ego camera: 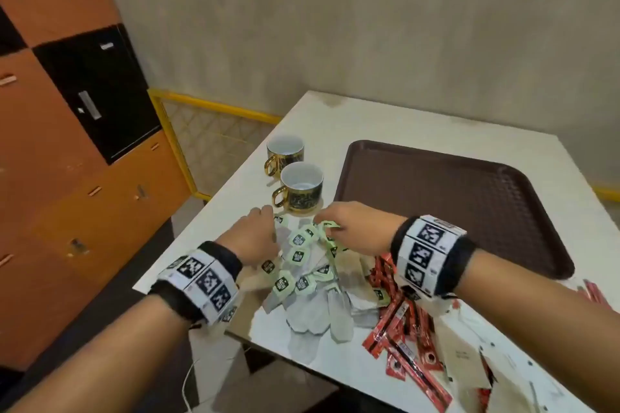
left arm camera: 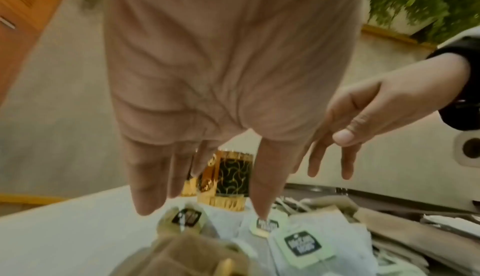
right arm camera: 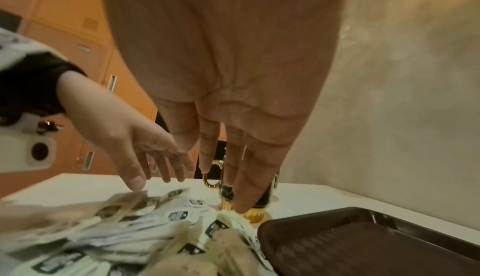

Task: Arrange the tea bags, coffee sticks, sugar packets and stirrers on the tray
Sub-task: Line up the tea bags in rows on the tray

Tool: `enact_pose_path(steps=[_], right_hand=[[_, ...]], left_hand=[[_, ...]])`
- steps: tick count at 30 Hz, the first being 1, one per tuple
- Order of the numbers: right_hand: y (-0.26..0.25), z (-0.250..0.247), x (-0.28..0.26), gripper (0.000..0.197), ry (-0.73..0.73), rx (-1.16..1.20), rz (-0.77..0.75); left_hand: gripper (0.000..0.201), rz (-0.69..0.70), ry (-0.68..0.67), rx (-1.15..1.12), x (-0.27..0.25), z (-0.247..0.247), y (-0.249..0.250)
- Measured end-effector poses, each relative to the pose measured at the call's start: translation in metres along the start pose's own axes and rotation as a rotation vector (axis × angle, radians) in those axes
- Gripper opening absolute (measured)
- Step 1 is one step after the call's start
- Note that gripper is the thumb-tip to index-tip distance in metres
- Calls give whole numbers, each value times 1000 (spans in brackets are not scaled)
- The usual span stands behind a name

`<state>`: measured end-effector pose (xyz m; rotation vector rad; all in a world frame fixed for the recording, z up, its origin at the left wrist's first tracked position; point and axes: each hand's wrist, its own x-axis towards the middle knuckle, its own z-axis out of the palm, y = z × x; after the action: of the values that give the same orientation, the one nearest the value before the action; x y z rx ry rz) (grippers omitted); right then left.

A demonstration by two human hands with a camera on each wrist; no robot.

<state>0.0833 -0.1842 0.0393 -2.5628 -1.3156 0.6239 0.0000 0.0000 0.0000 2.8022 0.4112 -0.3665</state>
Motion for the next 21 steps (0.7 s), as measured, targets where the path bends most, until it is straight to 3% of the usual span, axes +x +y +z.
enact_pose_path(steps=[8,12,13,16,17,21], right_hand=[[-5,16,29,57,-183,-280,201],[6,19,33,63,-119,-182,246],[8,18,33,61,-101,-154,246],[10,15,28,27,-46,-86,237],[12,14,26,24,-29,-65,231],[16,14,24,36,17,-16,209]], left_hand=[[66,-90,-100,149,10,6,3],[64,-100,-102,199,12,-2,5],[63,-93,-95,205,11,-3,5],[66,-100,-106,165,11,-2,3],[69,-117,-116,136,10,-2,3],[74,-163,-148,94,8,-7,2]])
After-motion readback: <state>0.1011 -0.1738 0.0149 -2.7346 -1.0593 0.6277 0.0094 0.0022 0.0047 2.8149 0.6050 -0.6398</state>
